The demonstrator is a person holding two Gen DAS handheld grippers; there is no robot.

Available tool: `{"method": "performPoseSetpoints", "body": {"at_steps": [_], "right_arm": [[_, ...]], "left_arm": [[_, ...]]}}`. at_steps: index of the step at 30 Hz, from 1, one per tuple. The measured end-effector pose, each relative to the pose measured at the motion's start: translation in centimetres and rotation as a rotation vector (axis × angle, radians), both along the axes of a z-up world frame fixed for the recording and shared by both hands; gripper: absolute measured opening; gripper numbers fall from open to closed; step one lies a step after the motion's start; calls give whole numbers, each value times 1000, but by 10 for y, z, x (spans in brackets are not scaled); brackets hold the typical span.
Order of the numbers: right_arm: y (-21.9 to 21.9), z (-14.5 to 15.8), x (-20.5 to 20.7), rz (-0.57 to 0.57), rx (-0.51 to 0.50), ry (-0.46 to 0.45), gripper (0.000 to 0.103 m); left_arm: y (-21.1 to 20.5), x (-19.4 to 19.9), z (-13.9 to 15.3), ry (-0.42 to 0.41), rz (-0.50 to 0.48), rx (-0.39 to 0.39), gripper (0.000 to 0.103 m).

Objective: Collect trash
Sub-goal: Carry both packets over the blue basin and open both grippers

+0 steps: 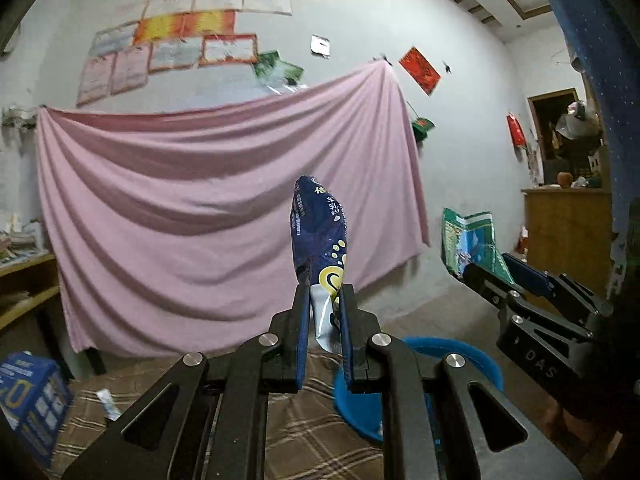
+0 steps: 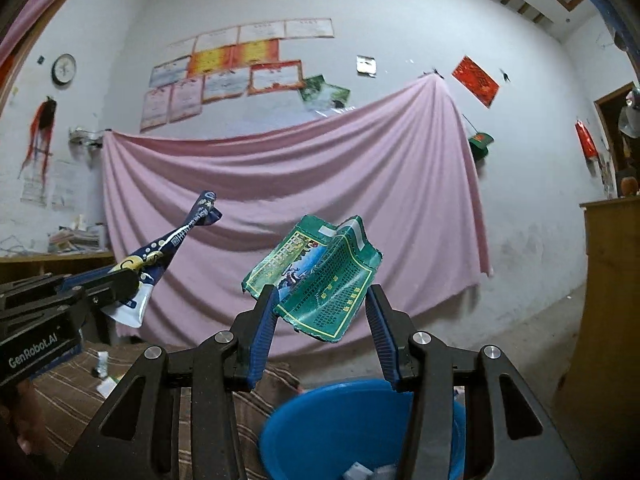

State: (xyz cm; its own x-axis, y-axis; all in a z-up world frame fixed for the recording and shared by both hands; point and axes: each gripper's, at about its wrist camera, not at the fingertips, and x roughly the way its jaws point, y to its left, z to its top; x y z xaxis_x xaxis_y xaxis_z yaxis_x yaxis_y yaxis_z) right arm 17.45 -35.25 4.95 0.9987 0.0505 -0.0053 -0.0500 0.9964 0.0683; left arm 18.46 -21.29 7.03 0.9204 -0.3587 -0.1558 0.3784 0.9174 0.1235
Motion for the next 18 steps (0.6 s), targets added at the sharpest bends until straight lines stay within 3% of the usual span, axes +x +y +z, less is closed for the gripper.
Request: {"method": "performPoseSetpoints", "body": {"at_steps": [9,18], "right_arm": [[-26,-14,15,-22,43,133,44],[-37,-21,26,-22,61,209,46]], "left_arm": [[-27,31,-12,172,-63,-2,11],[-41,55,-18,309,-106,11,12]]}}
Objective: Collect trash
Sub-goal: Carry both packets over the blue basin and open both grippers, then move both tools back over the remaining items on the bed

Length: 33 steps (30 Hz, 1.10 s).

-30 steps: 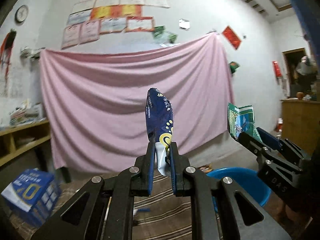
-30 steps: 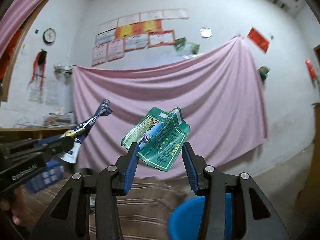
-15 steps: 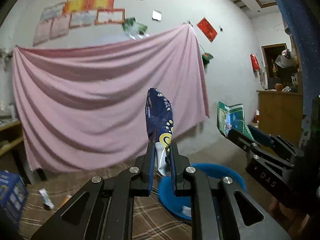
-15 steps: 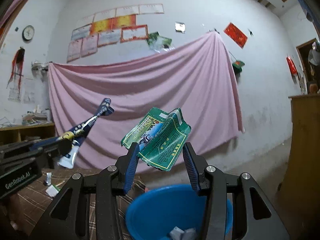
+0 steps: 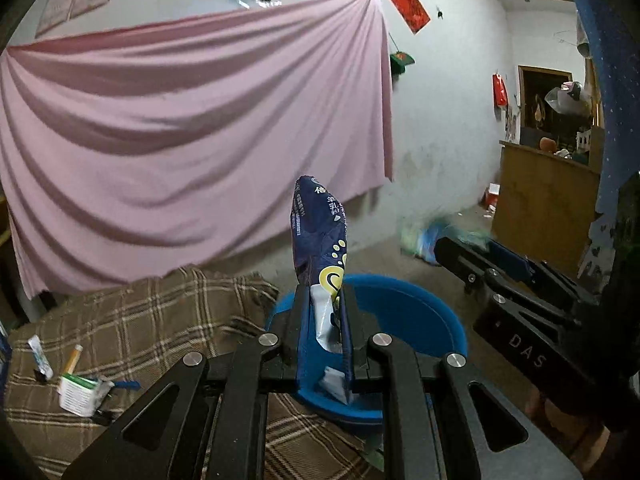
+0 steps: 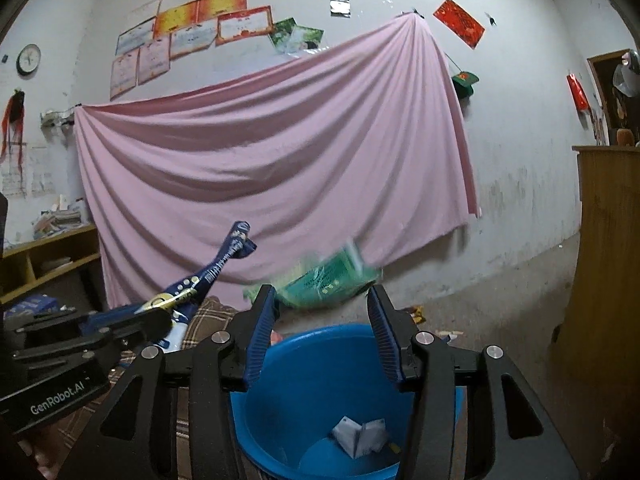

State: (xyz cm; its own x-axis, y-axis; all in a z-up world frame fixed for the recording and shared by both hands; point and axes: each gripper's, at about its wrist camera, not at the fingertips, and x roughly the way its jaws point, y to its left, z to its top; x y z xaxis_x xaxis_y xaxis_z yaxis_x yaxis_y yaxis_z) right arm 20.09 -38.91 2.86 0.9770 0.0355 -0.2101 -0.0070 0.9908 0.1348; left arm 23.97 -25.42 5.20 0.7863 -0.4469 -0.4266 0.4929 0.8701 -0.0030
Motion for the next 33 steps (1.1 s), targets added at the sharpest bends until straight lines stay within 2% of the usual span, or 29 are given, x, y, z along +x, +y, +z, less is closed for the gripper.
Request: {"method": "performPoseSetpoints", "body": {"at_steps": [6,11,13,15,19,22,24,27,29,31,33], "right_arm": [[-8,-5,6,-10,34,48,46],[-11,-6,9,-17,44,69,48],[-13,-6,10,-20,47,75,51],[-13,-7,10,-21,49,78,51],[-14,-7,12,-24,47,87,53],[-15,-7,14,-30,49,96,61],[-15,-8,14,-33,54,97,68],[-13,-7,13,-31,56,94,71],[-12,-8,13,-29,55,97,79],[-10,-8,13,-24,61,98,85],[-8,-7,13,-18,65,98,91]], "left_arm": [[-9,15,-6,109,-33,32,12],[-7,22,-9,183,-29,7,13],[-5,25,-8,202,-25,-3,16],[-1,27,-7,206,-18,-13,29],[3,25,-6,202,-1,-24,31],[10,24,-4,201,26,-34,37],[15,21,-4,188,56,-42,47],[25,19,-4,171,99,-56,54],[34,15,-7,164,126,-61,61],[44,12,-5,146,159,-72,72],[54,7,-3,121,193,-95,95]]}}
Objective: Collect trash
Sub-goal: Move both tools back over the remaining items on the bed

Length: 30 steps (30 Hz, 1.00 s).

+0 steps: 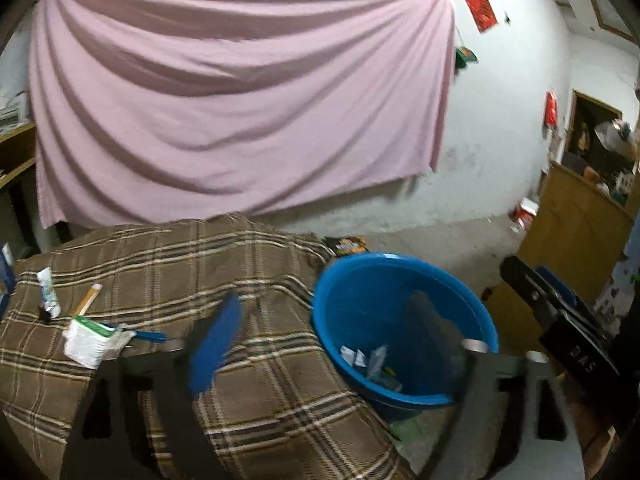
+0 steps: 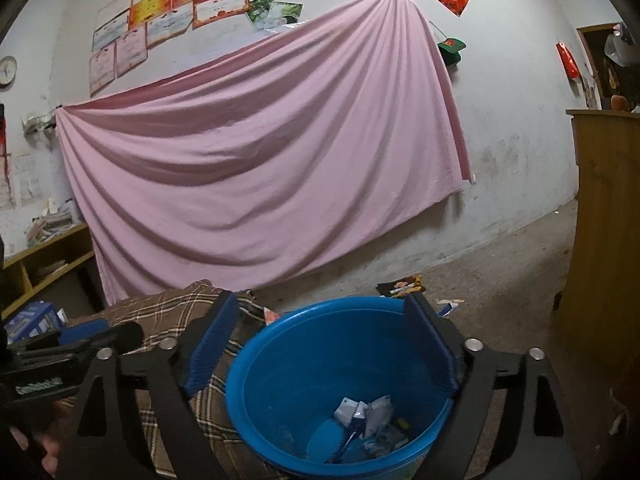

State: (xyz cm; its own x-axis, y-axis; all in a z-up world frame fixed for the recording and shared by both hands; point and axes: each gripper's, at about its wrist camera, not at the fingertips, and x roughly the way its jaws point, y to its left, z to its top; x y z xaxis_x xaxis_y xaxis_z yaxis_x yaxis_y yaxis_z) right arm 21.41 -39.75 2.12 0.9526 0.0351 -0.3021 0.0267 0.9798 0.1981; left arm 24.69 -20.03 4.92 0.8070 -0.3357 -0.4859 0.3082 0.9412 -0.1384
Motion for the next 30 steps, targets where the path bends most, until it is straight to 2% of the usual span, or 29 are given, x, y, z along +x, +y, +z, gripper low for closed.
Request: {"method": "performPoseSetpoints", "body": {"at_steps": [2,3,8,11,20,30], "right_arm": [[3,1,-1,2,0,-5,102],[4,1,-2,3,2,-13,103],[13,6,-2,22,10,-35,103],[21,10,-3,42,17,-55,103],[60,26,-7,106,6,-129,103],[124,42,-15,206,-30,-248,103]], "left_arm": [[12,-5,1,-34,44,-35,98],[17,-6,0,-44,56,-52,98],[43,-11,4,-77,155,-85,100],[57,-16,6,-101,181,-94,101],[100,-31,11,-163,262,-79,101],[161,-60,17,-232,367,-51,101]]}}
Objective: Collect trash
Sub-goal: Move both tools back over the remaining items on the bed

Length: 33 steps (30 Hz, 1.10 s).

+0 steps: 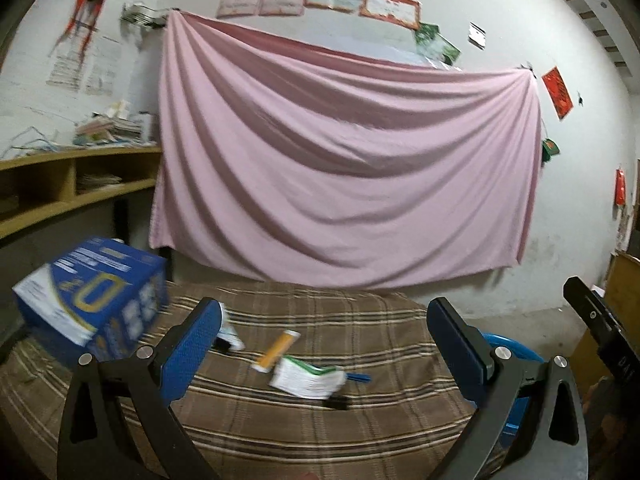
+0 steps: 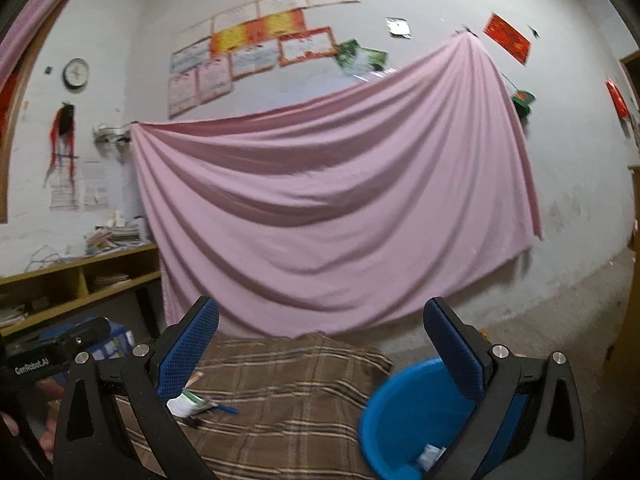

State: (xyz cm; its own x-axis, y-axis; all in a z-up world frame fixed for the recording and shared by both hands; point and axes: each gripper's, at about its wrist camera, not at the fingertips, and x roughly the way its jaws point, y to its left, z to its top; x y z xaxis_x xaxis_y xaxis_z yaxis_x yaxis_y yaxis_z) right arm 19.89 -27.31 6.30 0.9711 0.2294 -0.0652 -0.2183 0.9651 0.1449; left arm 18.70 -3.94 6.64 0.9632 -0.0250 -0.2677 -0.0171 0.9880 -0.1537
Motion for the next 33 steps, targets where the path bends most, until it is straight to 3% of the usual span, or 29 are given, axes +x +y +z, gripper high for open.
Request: {"method": "performPoseSetpoints", "body": {"at_steps": [6,11,21,26,28,33], "right_arm": [[47,5,-1,68,-51,-53,103],[82,-1,16,152,-106,-9,103],[98,-35,72,187,-177,324,103],[96,-50,85,222,-186,463,81],[99,-56,88,237,-194,500,79],[101,-65,97,262,-204,576,76]], "left_arm": [[37,-18,-4,-23,72,36,101],[63,-18,-17,16,115,58,101],[80,11,-50,182,68,41,101],[75,31,-64,261,18,18,99],[71,40,-68,294,-15,15,92],[59,66,-85,412,-122,2,56]]}}
